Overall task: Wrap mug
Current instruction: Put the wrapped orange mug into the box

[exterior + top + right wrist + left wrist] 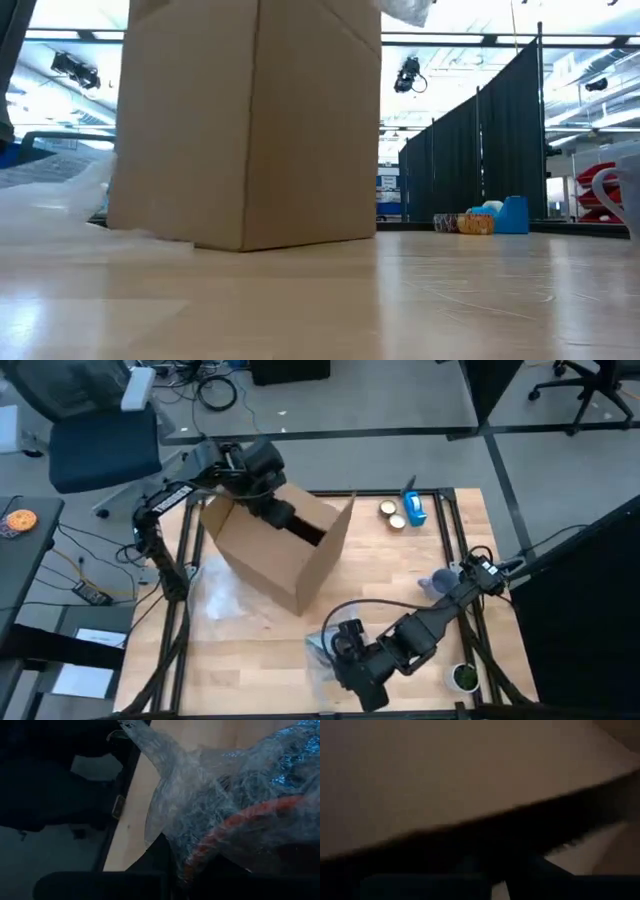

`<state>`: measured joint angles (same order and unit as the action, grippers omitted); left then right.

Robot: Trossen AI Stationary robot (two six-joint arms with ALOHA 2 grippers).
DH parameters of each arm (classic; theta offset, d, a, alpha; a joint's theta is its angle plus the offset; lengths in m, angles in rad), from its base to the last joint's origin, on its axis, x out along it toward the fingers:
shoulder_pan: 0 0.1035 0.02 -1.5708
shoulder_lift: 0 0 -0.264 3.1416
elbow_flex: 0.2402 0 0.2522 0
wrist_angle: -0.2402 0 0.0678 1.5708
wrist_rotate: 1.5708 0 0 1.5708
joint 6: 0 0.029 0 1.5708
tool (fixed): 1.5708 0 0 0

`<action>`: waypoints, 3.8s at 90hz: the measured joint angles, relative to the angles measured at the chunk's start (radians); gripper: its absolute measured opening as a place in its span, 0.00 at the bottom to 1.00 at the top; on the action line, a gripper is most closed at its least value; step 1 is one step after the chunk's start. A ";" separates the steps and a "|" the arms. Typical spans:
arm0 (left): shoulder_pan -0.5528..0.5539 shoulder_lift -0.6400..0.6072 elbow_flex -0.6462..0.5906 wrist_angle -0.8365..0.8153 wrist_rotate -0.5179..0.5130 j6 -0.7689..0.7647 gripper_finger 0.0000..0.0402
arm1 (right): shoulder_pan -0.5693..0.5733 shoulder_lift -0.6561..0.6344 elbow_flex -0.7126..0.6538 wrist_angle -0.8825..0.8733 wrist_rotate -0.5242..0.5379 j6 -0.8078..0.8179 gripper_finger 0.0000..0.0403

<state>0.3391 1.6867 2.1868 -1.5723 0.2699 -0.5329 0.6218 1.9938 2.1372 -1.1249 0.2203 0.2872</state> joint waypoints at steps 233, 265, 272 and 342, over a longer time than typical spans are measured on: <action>-0.660 -0.137 -0.042 0.001 -0.592 -0.026 0.01 | -0.354 -0.228 -0.210 0.446 -0.220 -0.284 0.01; -0.663 -0.141 -0.376 0.025 -0.538 -0.077 0.01 | -0.390 -0.231 -0.207 0.339 -0.134 -0.254 0.01; -0.663 -0.145 -0.425 0.043 -0.541 -0.082 0.01 | -0.395 -0.224 -0.206 0.337 -0.141 -0.244 0.01; -0.683 -0.137 -0.366 0.089 -0.529 -0.035 0.01 | -0.376 -0.209 -0.214 0.519 -0.474 -0.252 0.01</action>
<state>-0.3437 1.5495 1.8206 -1.4834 -0.2590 -0.5682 0.2459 1.7853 1.9228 -0.6055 -0.2537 0.0354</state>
